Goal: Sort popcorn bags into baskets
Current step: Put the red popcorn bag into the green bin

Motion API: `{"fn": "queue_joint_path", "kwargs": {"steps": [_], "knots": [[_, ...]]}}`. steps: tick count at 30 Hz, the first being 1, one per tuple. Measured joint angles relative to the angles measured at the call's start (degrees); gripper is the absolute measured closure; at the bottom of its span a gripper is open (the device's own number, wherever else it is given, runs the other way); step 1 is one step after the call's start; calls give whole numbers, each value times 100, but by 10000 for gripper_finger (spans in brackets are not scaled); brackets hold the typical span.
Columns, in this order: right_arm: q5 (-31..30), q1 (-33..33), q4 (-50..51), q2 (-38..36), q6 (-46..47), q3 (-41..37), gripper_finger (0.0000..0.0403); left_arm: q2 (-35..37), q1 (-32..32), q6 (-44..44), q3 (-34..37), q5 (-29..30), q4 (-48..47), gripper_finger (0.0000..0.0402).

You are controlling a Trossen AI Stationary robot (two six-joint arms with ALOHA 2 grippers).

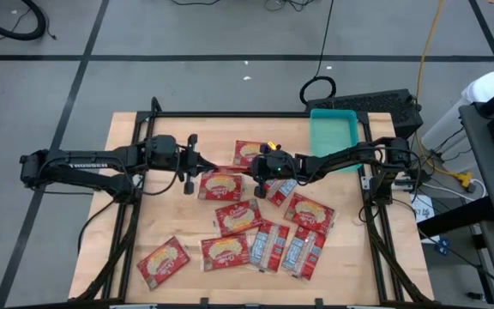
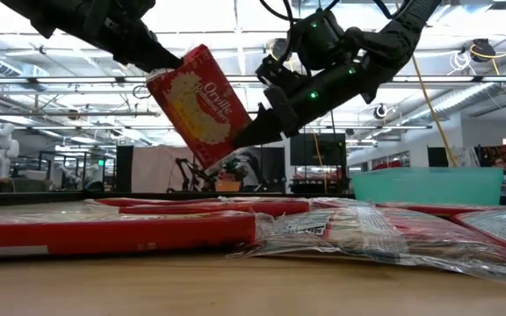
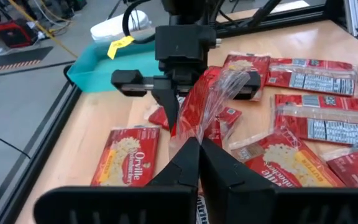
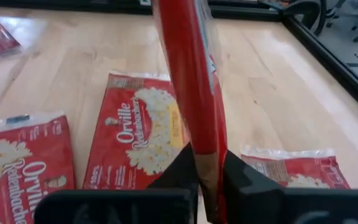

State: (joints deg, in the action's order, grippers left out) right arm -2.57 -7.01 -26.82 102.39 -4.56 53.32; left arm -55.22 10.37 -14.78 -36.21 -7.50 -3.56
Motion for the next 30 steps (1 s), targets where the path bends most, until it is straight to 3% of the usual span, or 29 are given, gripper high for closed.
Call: {"fn": "queue_joint_path", "kwargs": {"steps": [5, 8, 13, 19, 25, 30], "knots": [[-7, 0, 385, -107, 8, 4, 389, -3, 20, 49, 0, 12, -185, 374], [-17, -10, 827, -303, 84, 0, 399, 1, 20, 185, 0, 73, -215, 328], [-26, -44, 1427, -679, 358, 4, 399, -144, 27, 557, 0, 741, -121, 239], [-31, -119, 2089, -793, 736, 4, 402, -837, 59, 1084, 0, 1019, 707, 169], [-51, -129, 2597, -734, 862, 4, 402, -1781, 59, 1119, -2, 1008, 1714, 150], [-51, -127, 2657, -734, 925, 4, 402, -2416, 59, 971, 0, 885, 2324, 174]]}}
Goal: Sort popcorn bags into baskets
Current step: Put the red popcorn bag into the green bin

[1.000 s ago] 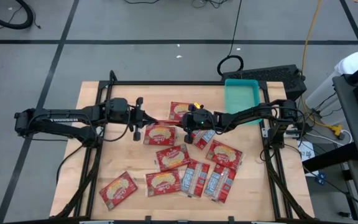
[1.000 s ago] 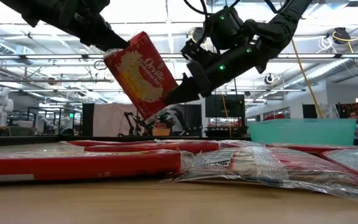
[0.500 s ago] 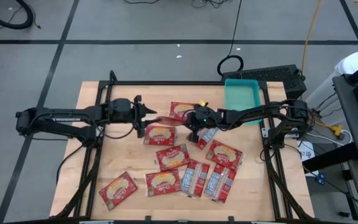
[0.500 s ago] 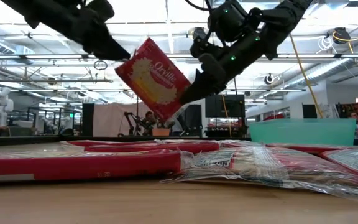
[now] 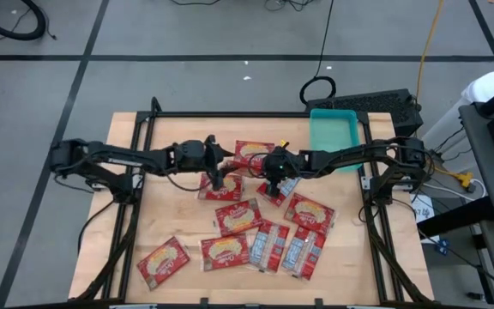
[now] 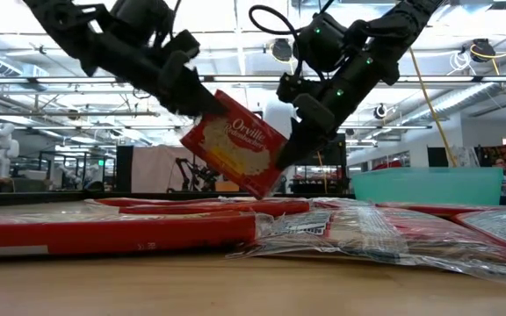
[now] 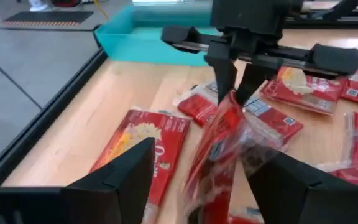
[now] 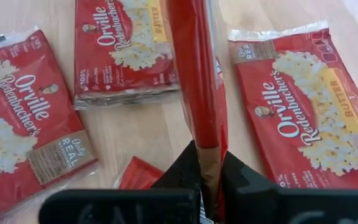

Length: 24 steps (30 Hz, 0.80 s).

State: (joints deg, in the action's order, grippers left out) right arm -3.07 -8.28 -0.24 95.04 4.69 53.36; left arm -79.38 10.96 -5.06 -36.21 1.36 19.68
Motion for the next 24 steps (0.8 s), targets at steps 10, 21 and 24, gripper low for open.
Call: {"fn": "queue_joint_path", "kwargs": {"steps": [10, 21, 24], "knots": [[-159, -28, 49, 0, -174, 0, 385, -629, 3, 221, 0, -504, 551, 375], [-333, -26, -23, -275, -586, 0, 263, 312, 494, 4, 0, -779, -493, 368], [-594, -28, -74, -431, -714, 0, 245, 691, 743, -143, 2, -1109, -718, 382]]}}
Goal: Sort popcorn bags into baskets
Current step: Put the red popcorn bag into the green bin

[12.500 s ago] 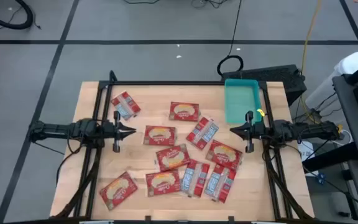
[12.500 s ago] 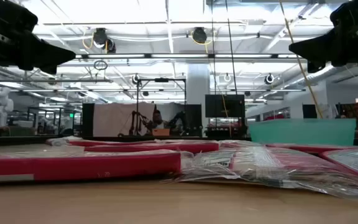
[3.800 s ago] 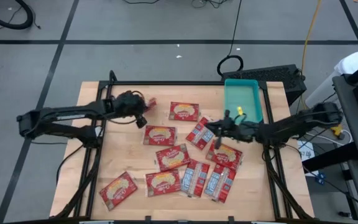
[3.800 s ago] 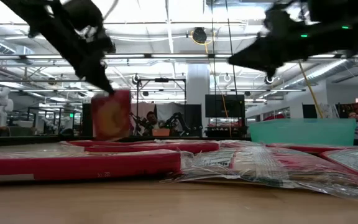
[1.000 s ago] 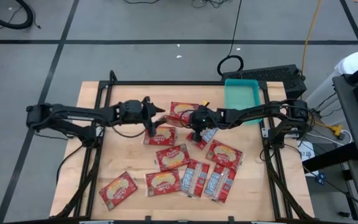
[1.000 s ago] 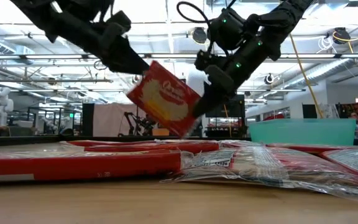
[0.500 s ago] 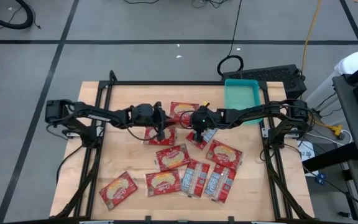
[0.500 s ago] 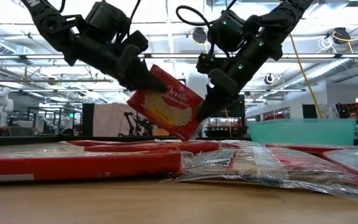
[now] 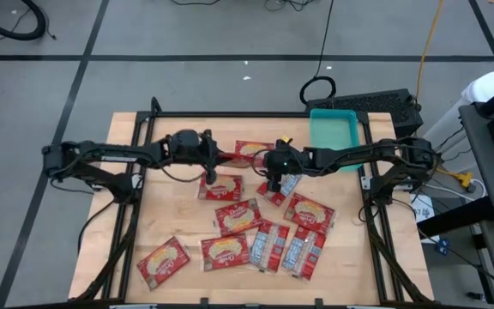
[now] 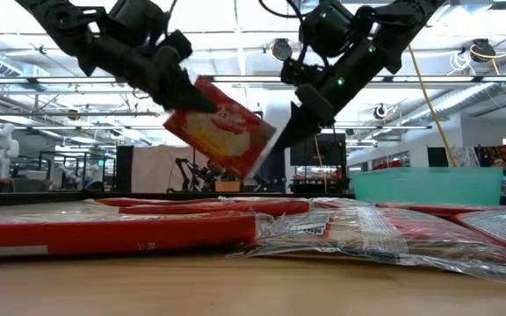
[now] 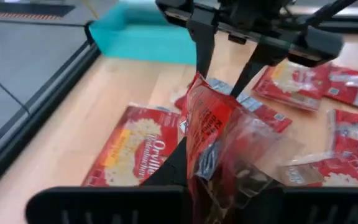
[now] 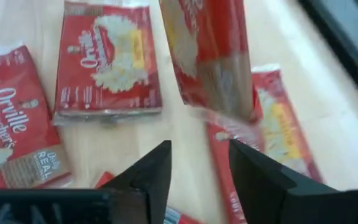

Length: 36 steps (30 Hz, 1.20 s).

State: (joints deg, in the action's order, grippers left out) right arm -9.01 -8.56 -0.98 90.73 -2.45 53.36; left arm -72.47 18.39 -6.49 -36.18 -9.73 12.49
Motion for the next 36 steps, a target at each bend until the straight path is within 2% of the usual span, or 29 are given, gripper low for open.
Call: {"fn": "queue_joint_path", "kwargs": {"steps": [3, 5, 10, 15, 18, 24, 29, 36], "knots": [[-162, -34, -220, -97, -93, 0, 235, 270, 250, -39, 67, -532, 37, 382], [-157, -55, -443, -106, -140, 0, 232, 393, 368, 81, 310, -677, 363, 380], [-161, -116, -568, -104, -182, 0, 232, 394, 442, 397, 1294, -683, 2069, 359], [-110, -118, -750, -99, -157, 0, 231, 198, 309, 554, 2218, -685, 4160, 378], [10, -114, -897, -85, -130, 0, 231, 94, 196, 503, 2495, -679, 4959, 382], [507, -96, -1564, -82, -182, -3, 231, -138, -72, 290, 2542, -510, 5327, 363], [665, -96, -1970, -80, -191, -2, 231, -296, -185, 142, 2538, -479, 5765, 371], [759, -124, -1392, -244, -260, -2, 231, -301, -34, -32, 2535, -374, 5813, 377]]}}
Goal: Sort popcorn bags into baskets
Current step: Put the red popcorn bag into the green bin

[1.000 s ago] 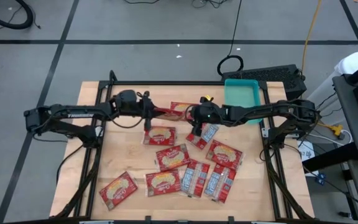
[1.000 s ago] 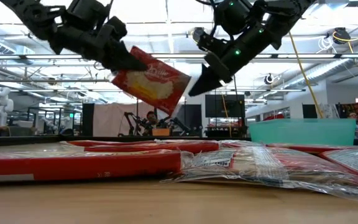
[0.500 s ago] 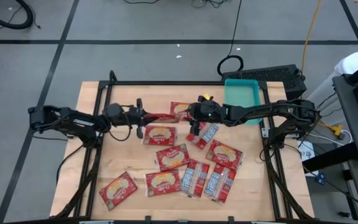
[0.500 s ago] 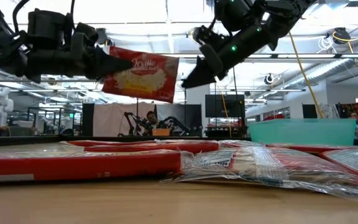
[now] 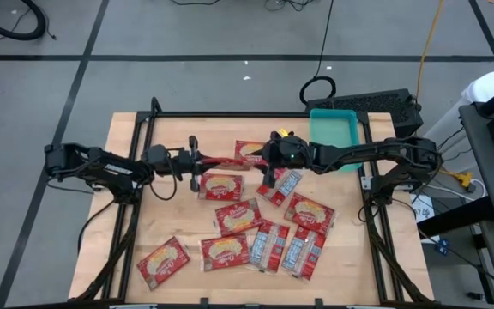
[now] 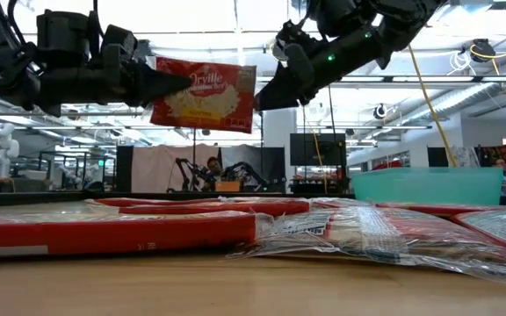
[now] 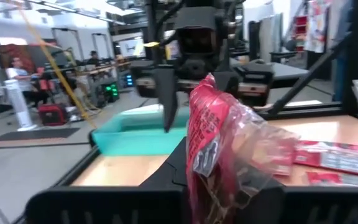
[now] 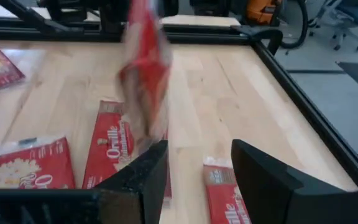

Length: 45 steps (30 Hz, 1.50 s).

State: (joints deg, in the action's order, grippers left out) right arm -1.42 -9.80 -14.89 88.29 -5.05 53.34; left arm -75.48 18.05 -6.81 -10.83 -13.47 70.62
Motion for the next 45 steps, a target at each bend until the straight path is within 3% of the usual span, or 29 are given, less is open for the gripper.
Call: {"fn": "queue_joint_path", "kwargs": {"steps": [7, 17, 20, 26, 36, 41, 45], "knots": [[28, 8, 554, -328, 127, 0, 217, 0, 372, 14, -2, 107, 6, 363], [-104, 17, -594, -173, -170, 0, 178, 0, 63, 190, -4, -99, 0, 361], [338, 15, -700, -120, -184, 2, 179, 0, -30, 201, -4, -87, 134, 361], [602, 98, -848, -122, -149, 2, 227, 0, -170, 10, -11, -30, 331, 360], [602, 111, -1085, -124, -169, 2, 386, -2, -250, -35, -200, 46, 306, 360], [607, -25, -715, -259, -172, 2, 383, -2, -256, -80, -256, 211, 62, 349], [601, -247, 262, -613, -433, 2, 387, 0, -215, -121, -255, 690, -322, 294]]}}
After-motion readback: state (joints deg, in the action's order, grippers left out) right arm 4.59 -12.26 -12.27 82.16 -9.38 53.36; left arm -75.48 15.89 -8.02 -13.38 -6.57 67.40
